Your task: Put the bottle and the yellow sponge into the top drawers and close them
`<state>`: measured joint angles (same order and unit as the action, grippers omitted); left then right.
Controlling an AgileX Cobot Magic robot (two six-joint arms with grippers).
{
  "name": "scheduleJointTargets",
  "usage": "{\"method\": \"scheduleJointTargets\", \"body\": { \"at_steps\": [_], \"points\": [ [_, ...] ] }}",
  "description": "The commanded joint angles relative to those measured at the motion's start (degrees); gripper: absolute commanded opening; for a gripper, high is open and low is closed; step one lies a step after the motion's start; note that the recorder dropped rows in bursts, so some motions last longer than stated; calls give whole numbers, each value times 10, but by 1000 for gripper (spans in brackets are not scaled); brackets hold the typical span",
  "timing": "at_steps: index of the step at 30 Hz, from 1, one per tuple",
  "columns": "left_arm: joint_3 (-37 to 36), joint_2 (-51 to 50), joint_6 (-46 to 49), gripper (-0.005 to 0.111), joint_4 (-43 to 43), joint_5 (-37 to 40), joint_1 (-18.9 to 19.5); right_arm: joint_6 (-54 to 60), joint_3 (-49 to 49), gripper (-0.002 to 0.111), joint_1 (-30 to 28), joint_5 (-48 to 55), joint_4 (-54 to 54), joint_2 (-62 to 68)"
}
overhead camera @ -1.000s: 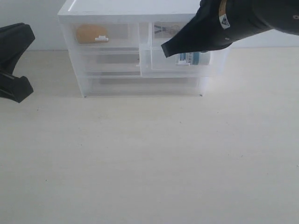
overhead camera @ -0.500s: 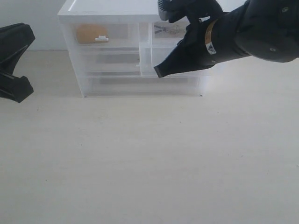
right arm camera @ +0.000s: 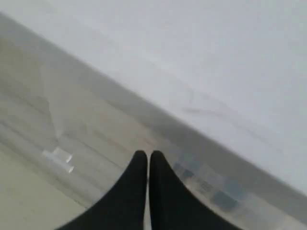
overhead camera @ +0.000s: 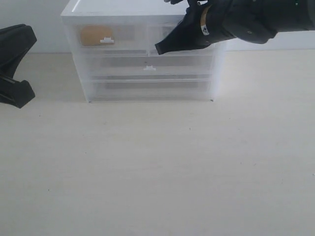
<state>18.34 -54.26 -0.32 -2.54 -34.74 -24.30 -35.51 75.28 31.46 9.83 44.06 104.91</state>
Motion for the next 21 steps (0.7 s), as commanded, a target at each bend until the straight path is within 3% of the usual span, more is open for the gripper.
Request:
{"method": "scheduleJointTargets", "body": {
  "at_steps": [1,3,7,11,15,21],
  "points": [
    [-2,-2,-1,4,6,0,-3,-7,31,2,-6,31,7,8],
    [-2,-2,-1,4,6,-9,-3,-12,22,2,1,69,-9,-22],
    [-2,-2,-1,4,6,-14,-3,-26,-92,2,42,89,-13,-192],
    [-2,-2,-1,4,4,-14,-3,-101,-300,2,69,86,-24,-422],
    [-2,-2,-1,4,4,-14,-3,-154,-459,2,70,78,-39,-546],
    [-2,-2,-1,4,4,-14,-3,-146,-620,2,70,-52,-47,-680]
  ]
}}
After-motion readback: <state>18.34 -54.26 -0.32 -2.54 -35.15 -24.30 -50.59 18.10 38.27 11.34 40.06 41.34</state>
